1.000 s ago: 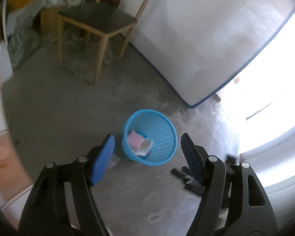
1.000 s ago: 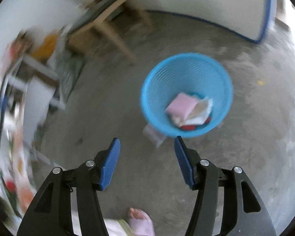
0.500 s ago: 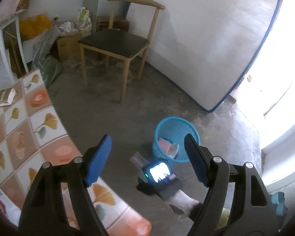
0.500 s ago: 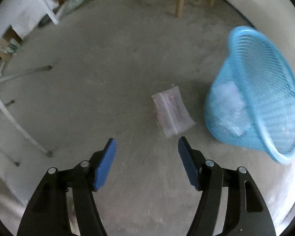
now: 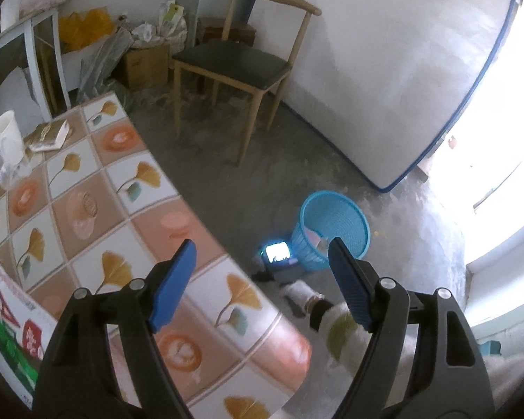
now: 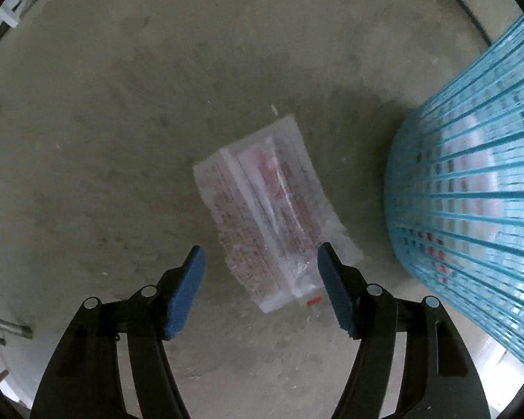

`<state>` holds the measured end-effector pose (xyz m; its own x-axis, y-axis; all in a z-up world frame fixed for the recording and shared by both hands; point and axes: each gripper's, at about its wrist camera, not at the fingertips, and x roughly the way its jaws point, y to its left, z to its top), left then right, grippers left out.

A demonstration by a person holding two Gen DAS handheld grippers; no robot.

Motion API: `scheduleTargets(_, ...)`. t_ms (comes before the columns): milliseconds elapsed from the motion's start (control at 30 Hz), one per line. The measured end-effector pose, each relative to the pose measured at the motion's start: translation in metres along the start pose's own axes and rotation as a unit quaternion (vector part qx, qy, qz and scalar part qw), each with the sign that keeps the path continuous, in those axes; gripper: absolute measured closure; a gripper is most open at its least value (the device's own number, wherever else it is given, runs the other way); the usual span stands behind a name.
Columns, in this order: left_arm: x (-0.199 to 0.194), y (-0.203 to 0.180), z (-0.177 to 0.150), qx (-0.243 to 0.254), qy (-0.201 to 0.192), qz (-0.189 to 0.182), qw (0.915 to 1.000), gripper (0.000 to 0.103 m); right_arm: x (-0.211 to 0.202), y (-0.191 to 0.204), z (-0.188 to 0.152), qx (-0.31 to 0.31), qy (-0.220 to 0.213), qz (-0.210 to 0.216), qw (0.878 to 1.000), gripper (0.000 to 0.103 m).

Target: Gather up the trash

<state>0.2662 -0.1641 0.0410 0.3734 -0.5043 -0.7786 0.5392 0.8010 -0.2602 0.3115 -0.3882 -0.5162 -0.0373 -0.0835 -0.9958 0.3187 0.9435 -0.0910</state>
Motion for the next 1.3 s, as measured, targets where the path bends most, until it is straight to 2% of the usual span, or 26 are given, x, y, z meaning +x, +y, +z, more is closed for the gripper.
scheduleTargets(67,-0.002,0.004,-0.007,-0.003,0.01,-0.004,0.9999,0.029,0.006,-0.005,-0.001,0.007,0.006,0.004,1.0,0.039)
scheduleTargets(133,-0.006,0.008,-0.011,-0.01,0.015,-0.006,0.9998,0.029,0.009,-0.01,-0.003,0.02,0.007,0.012,1.0,0.059)
scheduleTargets(267,-0.017,0.011,-0.016,-0.015,0.006,-0.002,0.9999,0.029,0.01,-0.022,-0.009,0.039,0.009,0.022,0.999,0.078)
scheduleTargets(333,-0.022,0.013,-0.016,-0.014,-0.001,0.002,0.9999,0.029,0.007,-0.026,-0.012,0.042,0.009,0.016,0.999,0.094)
scheduleTargets(400,-0.026,0.013,-0.017,-0.016,-0.01,0.003,0.9998,0.029,0.0,-0.029,-0.017,0.045,0.002,0.019,0.999,0.096)
scheduleTargets(500,-0.032,0.015,-0.018,-0.021,-0.019,0.006,0.9996,0.029,-0.025,-0.027,-0.032,0.044,-0.026,0.042,0.998,0.097)
scheduleTargets(567,-0.037,0.015,-0.018,-0.023,-0.026,0.004,0.9994,0.029,-0.052,-0.023,-0.05,0.045,-0.052,0.082,0.994,0.097)
scheduleTargets(667,-0.041,0.015,-0.018,-0.021,-0.037,0.0,0.9991,0.029,-0.125,-0.019,-0.093,0.046,-0.116,0.166,0.978,0.097)
scheduleTargets(733,-0.043,0.013,-0.019,-0.018,-0.045,-0.002,0.9988,0.029,-0.174,-0.029,-0.116,0.052,-0.162,0.192,0.967,0.097)
scheduleTargets(833,-0.044,0.012,-0.022,-0.021,-0.046,-0.016,0.9986,0.029,-0.249,-0.073,-0.14,0.086,-0.24,0.194,0.947,0.097)
scheduleTargets(867,-0.044,0.01,-0.024,-0.022,-0.044,-0.023,0.9985,0.029,-0.271,-0.099,-0.143,0.108,-0.264,0.182,0.941,0.097)
scheduleTargets(933,-0.045,0.008,-0.027,-0.022,-0.045,-0.031,0.9982,0.029,-0.283,-0.142,-0.131,0.141,-0.279,0.145,0.939,0.097)
scheduleTargets(967,-0.046,0.006,-0.028,-0.021,-0.046,-0.035,0.9981,0.029,-0.284,-0.157,-0.125,0.156,-0.279,0.127,0.939,0.096)
scheduleTargets(1067,-0.053,-0.001,-0.036,-0.018,-0.056,-0.045,0.9973,0.029,-0.255,-0.22,-0.091,0.207,-0.219,0.09,0.949,0.091)
scheduleTargets(1133,-0.057,-0.003,-0.043,-0.021,-0.06,-0.058,0.9963,0.029,-0.233,-0.243,-0.081,0.224,-0.188,0.081,0.953,0.072)
scheduleTargets(1200,-0.06,-0.005,-0.048,-0.023,-0.059,-0.068,0.9957,0.029,-0.218,-0.262,-0.076,0.24,-0.149,0.056,0.958,0.063)
scheduleTargets(1233,-0.061,-0.005,-0.05,-0.024,-0.059,-0.07,0.9955,0.029,-0.215,-0.268,-0.074,0.241,-0.136,0.056,0.959,0.062)
scheduleTargets(1267,-0.064,-0.005,-0.053,-0.026,-0.062,-0.074,0.9951,0.029,-0.214,-0.274,-0.076,0.249,-0.133,0.062,0.957,0.061)
scheduleTargets(1300,-0.067,-0.004,-0.056,-0.027,-0.063,-0.075,0.9948,0.029,-0.217,-0.275,-0.075,0.26,-0.136,0.068,0.954,0.054)
